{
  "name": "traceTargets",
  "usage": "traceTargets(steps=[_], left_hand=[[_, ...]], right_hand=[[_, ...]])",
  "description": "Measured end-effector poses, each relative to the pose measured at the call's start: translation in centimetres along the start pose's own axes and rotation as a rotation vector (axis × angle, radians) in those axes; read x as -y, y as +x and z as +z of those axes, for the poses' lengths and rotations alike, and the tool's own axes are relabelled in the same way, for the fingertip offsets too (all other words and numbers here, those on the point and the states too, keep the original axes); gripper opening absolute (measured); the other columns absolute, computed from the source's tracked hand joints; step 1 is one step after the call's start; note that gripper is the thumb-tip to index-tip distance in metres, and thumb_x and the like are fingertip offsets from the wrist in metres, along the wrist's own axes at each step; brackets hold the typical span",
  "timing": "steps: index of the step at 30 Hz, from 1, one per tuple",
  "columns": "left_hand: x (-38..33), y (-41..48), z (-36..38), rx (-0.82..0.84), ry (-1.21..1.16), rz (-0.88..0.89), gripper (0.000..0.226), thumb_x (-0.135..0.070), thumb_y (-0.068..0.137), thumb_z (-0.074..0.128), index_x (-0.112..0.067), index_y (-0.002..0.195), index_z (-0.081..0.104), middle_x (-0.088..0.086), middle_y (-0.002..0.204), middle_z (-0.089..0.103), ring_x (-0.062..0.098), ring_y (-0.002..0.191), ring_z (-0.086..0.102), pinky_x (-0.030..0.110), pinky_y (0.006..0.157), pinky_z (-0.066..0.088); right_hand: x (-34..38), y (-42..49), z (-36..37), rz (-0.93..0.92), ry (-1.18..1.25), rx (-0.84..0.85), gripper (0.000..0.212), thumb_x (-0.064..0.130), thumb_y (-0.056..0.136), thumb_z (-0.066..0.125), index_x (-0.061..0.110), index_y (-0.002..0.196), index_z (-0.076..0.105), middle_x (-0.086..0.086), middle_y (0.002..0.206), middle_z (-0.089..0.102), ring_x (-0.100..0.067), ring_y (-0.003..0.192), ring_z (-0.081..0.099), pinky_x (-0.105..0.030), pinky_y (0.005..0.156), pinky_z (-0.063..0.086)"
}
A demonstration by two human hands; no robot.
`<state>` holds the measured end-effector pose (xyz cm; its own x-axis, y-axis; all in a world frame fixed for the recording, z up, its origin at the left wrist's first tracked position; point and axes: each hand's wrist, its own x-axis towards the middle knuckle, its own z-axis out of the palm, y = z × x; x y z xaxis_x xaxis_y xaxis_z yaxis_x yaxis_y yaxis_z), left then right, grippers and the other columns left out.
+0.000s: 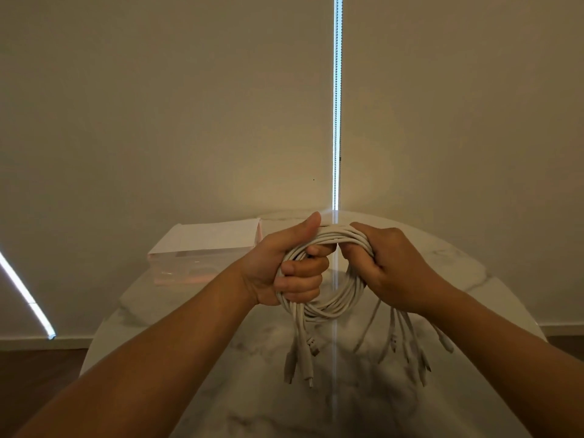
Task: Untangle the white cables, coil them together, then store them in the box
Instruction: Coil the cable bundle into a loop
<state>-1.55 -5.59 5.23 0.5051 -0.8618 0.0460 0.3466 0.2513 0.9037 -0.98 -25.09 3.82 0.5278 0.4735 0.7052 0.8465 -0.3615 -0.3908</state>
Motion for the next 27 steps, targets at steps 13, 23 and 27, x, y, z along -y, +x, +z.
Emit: traceTargets(steps=[13,23,27], left_hand=[[0.2,0.8,3.4,-0.716,0.499,0.21,0.039,-0.044,0.093,0.053,-0.008,0.077,0.054,-0.001,0.048,0.029,0.011,0.037,0.026,0.02,0.041,0.026],[-1.7,-0.7,3.0,-0.702,0.362,0.178,0.043,-0.056,0.076,0.057,-0.015,0.067,0.044,-0.006,0.045,0.022,0.006,0.031,0.018,0.014,0.035,0.021],[-2.4,-0.5,3.0,-0.628,0.173,0.255,0.041,-0.052,0.08,0.054,-0.017,0.064,0.043,-0.009,0.041,0.023,0.002,0.027,0.019,0.012,0.03,0.022]], right_hand=[[-0.9,0.2,-0.7,0.065,-0.094,-0.022,0.024,0.04,0.089,0.037,0.032,0.068,0.047,0.009,0.054,0.048,-0.009,0.053,0.048,-0.013,0.051,0.033],[-0.7,0.2,-4.0,0.049,-0.086,-0.022,0.023,0.051,0.091,0.054,0.031,0.082,0.06,0.011,0.075,0.059,-0.004,0.058,0.052,-0.007,0.055,0.036],[-1.0,-1.9,-0.6,0.146,-0.09,-0.183,0.024,0.056,0.094,0.038,0.038,0.082,0.048,0.007,0.057,0.052,-0.004,0.057,0.054,-0.008,0.051,0.035]])
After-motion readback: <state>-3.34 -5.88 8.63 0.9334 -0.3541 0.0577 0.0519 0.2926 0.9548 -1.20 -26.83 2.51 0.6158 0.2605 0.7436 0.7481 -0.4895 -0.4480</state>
